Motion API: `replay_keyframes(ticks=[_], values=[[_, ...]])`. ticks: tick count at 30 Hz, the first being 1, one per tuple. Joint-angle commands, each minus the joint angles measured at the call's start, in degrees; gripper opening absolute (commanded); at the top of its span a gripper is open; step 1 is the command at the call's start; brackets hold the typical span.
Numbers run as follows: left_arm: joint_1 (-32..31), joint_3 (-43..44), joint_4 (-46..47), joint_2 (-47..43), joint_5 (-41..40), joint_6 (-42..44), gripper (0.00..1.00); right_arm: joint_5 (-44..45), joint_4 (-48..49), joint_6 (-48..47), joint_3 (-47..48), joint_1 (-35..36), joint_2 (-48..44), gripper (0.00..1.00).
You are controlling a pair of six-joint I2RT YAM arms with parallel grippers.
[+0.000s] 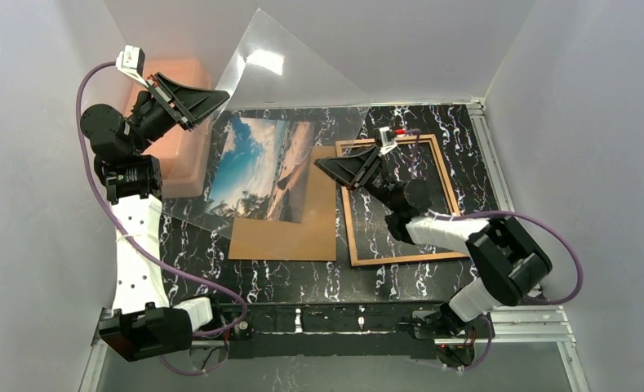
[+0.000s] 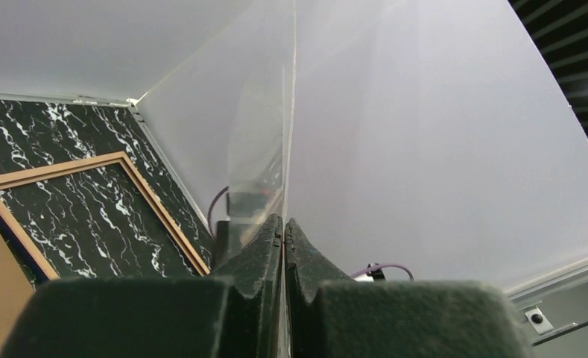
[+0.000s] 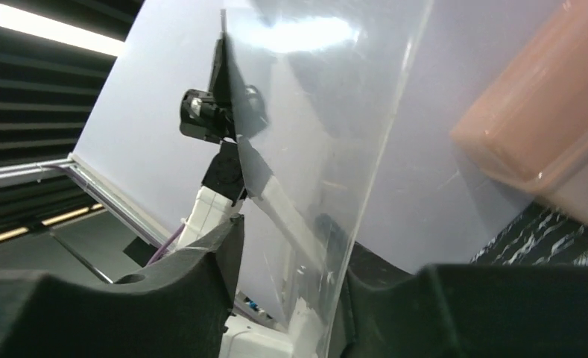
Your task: Put the photo into the frame
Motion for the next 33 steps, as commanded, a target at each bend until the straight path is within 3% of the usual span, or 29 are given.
replay_keyframes(ticks=[1, 5, 7, 9, 12, 13, 17, 20, 24, 29, 33], values=[[0.3, 0.2, 1.2, -3.1, -2.1, 0.0, 0.00, 3.5, 5.0, -5.0, 0.5, 0.2, -6.9, 0.43], [0.3, -0.7, 0.4, -4.0, -2.0, 1.5, 0.04, 4.9, 3.8, -6.9, 1.1, 0.2, -8.7, 0.18], [0.3, -1.0, -1.7, -4.5, -1.9, 3.7, 0.17, 4.7, 3.3, -6.0, 1.4, 0.1, -8.9, 0.04], [0.3, -1.1, -5.2, -5.1, -1.8, 7.1, 0.36, 4.1, -1.2, -5.4, 2.1, 0.0, -10.1, 0.01], [0.4, -1.1, -11.7, -6.1, -1.2, 15.2, 0.62, 1.7, -20.4, -10.2, 5.2, -0.9, -14.2, 0.01], [0.5, -0.1, -17.4, -6.7, -1.5, 21.7, 0.73, 0.7, -28.6, -14.2, 7.3, -1.1, -16.0, 0.01], [0.5, 3.8, -38.4, -10.4, -4.3, 45.6, 0.98, -3.0, -57.9, -28.1, 15.4, -4.0, -19.5, 0.01], [0.5, 3.7, -49.2, -14.6, -11.8, 58.6, 0.98, -8.2, -77.6, -37.0, 24.6, -7.4, -17.8, 0.01], [0.5, -1.0, -54.1, -19.7, -17.8, 67.7, 0.99, -9.8, -100.4, -48.1, 38.6, -9.1, -13.2, 0.01], [0.5, -0.1, -61.9, -13.2, -14.8, 70.8, 0.99, -3.8, -119.2, -55.3, 54.2, -9.8, -7.5, 0.01], [0.4, -0.9, -62.8, -6.8, -12.1, 69.6, 0.98, 4.5, -128.1, -57.9, 60.3, -10.4, -6.1, 0.01]])
